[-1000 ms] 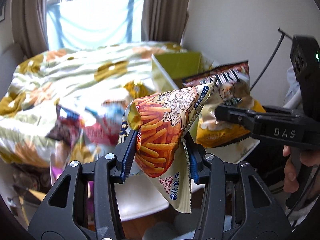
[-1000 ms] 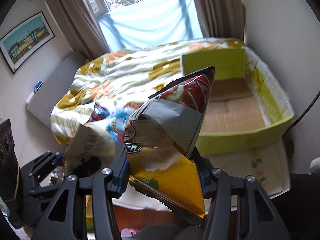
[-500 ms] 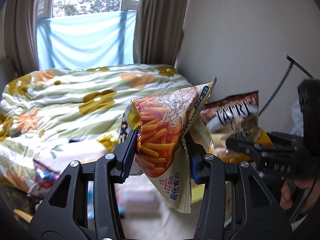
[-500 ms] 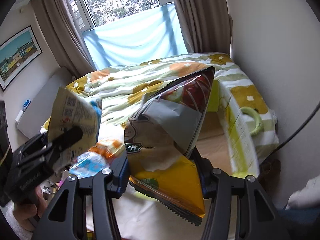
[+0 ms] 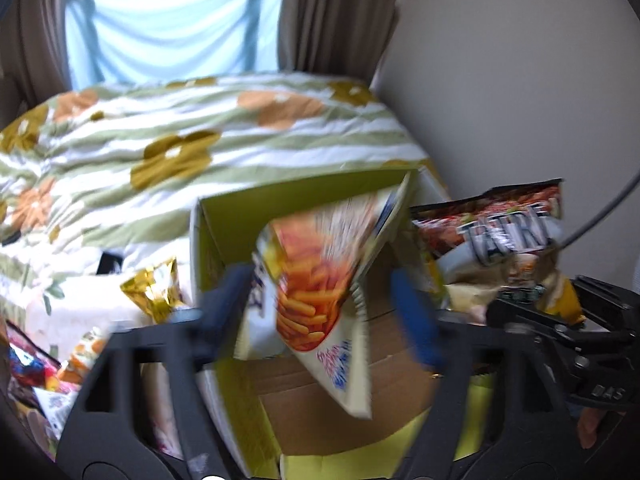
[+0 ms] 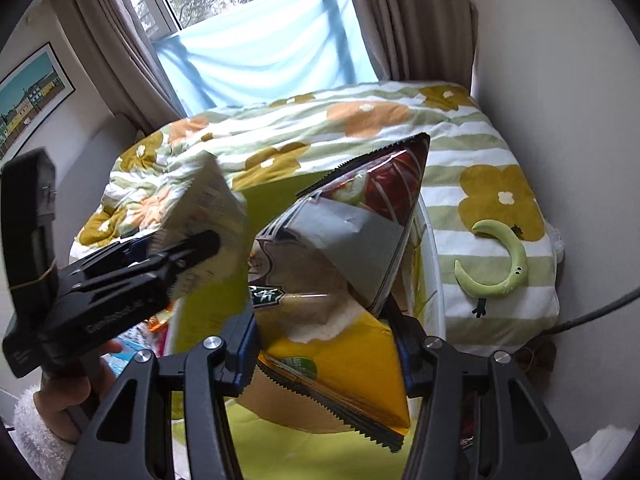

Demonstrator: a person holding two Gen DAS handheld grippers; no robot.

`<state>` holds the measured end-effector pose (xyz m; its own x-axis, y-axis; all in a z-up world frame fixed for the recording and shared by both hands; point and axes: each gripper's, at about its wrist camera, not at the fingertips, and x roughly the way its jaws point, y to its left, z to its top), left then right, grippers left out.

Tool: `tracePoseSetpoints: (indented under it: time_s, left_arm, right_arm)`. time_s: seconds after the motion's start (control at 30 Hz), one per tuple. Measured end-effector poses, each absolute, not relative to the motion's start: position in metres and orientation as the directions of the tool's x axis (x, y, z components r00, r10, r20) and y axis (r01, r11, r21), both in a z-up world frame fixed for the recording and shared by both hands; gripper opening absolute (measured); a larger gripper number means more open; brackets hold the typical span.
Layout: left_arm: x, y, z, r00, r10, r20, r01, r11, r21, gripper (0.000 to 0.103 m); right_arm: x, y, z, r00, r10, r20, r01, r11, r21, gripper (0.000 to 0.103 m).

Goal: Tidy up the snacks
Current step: 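Carry both bags into the cardboard box and open both tools to release them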

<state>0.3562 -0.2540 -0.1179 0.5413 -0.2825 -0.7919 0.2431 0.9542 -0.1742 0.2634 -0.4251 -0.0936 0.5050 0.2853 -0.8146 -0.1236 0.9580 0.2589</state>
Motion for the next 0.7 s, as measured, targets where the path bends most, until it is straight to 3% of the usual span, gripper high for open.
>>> tracePoseSetpoints:
  time_s: [0.03, 0.27, 0.7]
  left_arm:
    - [0.358, -0.252, -0.124, 0.540, -0.271, -0.797, 0.224, 0.959, -0.175, 0.101]
    - [0.340, -0.245, -0.138, 0.511, -0.195, -0.837, 0.174, 0.977, -0.121, 0.101]
    - [0.308, -0.224, -0.107, 0.567, -0.116, -0.815, 0.126, 0.991, -0.054, 0.101]
  right_arm:
    - [0.266, -0.427, -0.097, 0.497, 0.287, -0.819, -0.125, 0.957, 0.260, 0.050]
    - [0.268, -0.433, -0.114, 0.449, 0.298, -0.842, -0.122, 0.954, 0.273, 0.050]
    - [0.299, -0.422, -0.108, 0.444, 0.343, -0.828, -0.150, 0.939, 0.309, 0.051]
